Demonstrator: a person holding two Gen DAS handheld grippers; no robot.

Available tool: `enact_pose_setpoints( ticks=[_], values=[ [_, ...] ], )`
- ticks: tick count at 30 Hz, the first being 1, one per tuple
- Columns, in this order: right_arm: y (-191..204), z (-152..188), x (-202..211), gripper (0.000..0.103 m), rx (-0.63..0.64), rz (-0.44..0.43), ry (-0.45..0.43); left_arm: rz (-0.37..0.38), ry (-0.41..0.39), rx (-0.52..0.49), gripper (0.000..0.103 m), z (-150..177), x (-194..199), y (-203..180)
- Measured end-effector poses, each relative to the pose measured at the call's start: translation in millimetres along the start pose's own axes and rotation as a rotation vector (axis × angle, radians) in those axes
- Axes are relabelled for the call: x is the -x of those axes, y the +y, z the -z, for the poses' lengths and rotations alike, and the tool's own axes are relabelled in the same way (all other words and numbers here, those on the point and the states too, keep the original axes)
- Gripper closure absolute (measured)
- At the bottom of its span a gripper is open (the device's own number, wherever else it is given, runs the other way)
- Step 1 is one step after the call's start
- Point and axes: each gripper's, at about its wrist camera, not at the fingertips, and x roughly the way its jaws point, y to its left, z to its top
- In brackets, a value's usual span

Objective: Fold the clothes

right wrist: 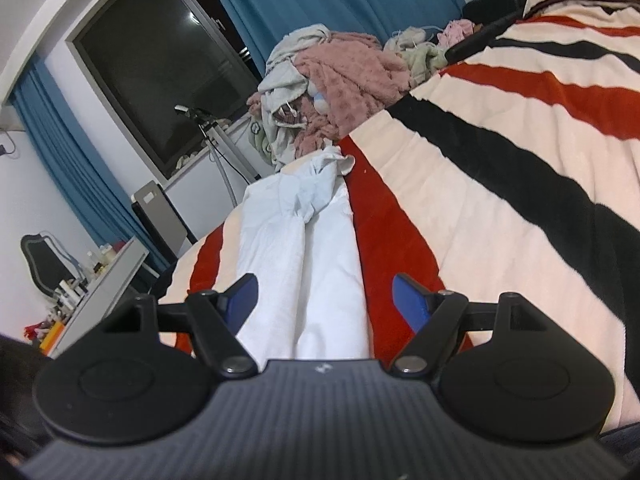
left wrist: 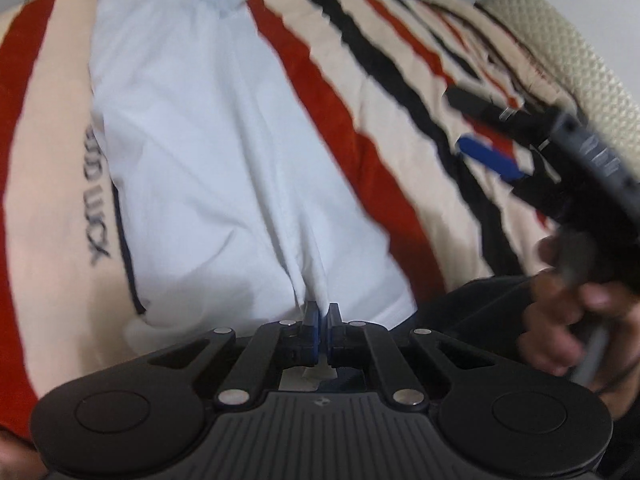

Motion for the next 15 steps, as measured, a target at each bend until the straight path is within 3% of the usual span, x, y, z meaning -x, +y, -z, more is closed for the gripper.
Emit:
enact_pose_setpoints(
  ticks=[3, 5, 8, 12, 15],
  values=[
    [-2.9, 1.8, -5.2, 0.027, -0.012, 0.002, 0.035, 0.027, 0.002, 0.024, 0.087, -0.1, -7.4, 9.1],
    [-6.7, 3.4, -11.9, 0.027, -0.040, -0.001, 0.076, 0.066, -0.026, 0.071, 0.070, -2.1, -0.3, 18.8],
    [-15.7, 6.7, -27.1, 0.027, -0.108, -0.027, 0.164, 0.129, -0.087, 0.169, 0.056, -4.9, 11.7, 39.2],
    [-24.0, 14.1, -43.2, 0.027, -0.179, -0.028, 0.260, 0.187, -0.164, 0.345, 0.054, -6.6, 23.9, 79.2],
    [-28.3, 18.0, -49.4, 0.026, -0.208, -0.003, 0.292, 0.168, -0.218, 0.455, 0.053, -7.3, 27.4, 104.7]
  ],
)
